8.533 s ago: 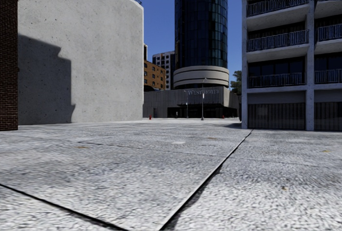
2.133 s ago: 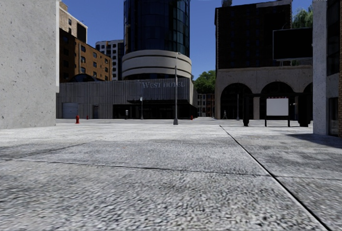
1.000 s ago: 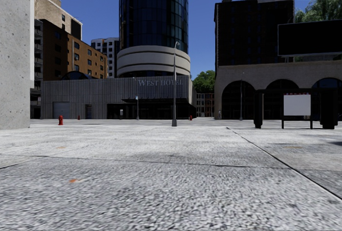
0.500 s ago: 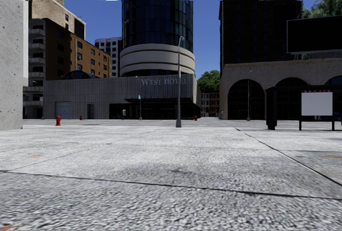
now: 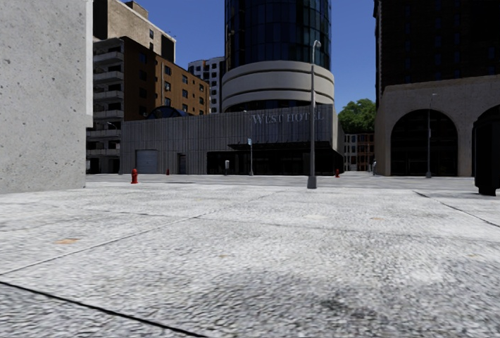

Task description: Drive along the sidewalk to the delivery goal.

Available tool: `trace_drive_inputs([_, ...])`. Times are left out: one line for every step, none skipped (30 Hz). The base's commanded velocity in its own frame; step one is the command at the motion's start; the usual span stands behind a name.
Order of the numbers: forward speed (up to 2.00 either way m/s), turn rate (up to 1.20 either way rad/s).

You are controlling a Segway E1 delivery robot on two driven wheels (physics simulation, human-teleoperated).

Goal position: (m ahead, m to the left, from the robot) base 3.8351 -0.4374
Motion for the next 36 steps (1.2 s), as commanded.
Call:
trace_drive_inputs([2.00,0.00])
trace_drive_inputs([2.00,0.00])
trace_drive_inputs([2.00,0.00])
trace_drive_inputs([2.00,0.00])
trace_drive_inputs([2.00,0.00])
trace_drive_inputs([2.00,0.00])
trace_drive_inputs([2.00,0.00])
trace_drive_inputs([2.00,0.00])
trace_drive_inputs([2.00,0.00])
trace_drive_inputs([2.00,0.00])
trace_drive_inputs([2.00,0.09])
trace_drive_inputs([2.00,0.58])
trace_drive_inputs([2.00,0.74])
trace_drive_inputs([2.00,0.74])
trace_drive_inputs([2.00,1.20])
trace_drive_inputs([2.00,1.20])
trace_drive_inputs([2.00,1.20])
trace_drive_inputs([2.00,0.10])
trace_drive_inputs([2.00,0.01])
trace_drive_inputs([2.00,0.00])
trace_drive_inputs([2.00,0.00])
trace_drive_inputs([2.00,0.00])
trace_drive_inputs([2.00,0.00])
trace_drive_inputs([2.00,0.00])
trace_drive_inputs([2.00,0.00])
trace_drive_inputs([2.00,0.00])
trace_drive_inputs([2.00,0.00])
trace_drive_inputs([2.00,0.00])
trace_drive_inputs([1.98,0.00])
trace_drive_inputs([1.83,0.00])
trace_drive_inputs([1.83,0.00])
trace_drive_inputs([1.71,0.00])
trace_drive_inputs([1.58,0.00])
trace_drive_inputs([1.52,0.00])
trace_drive_inputs([1.50,0.00])
trace_drive_inputs([1.50,0.00])
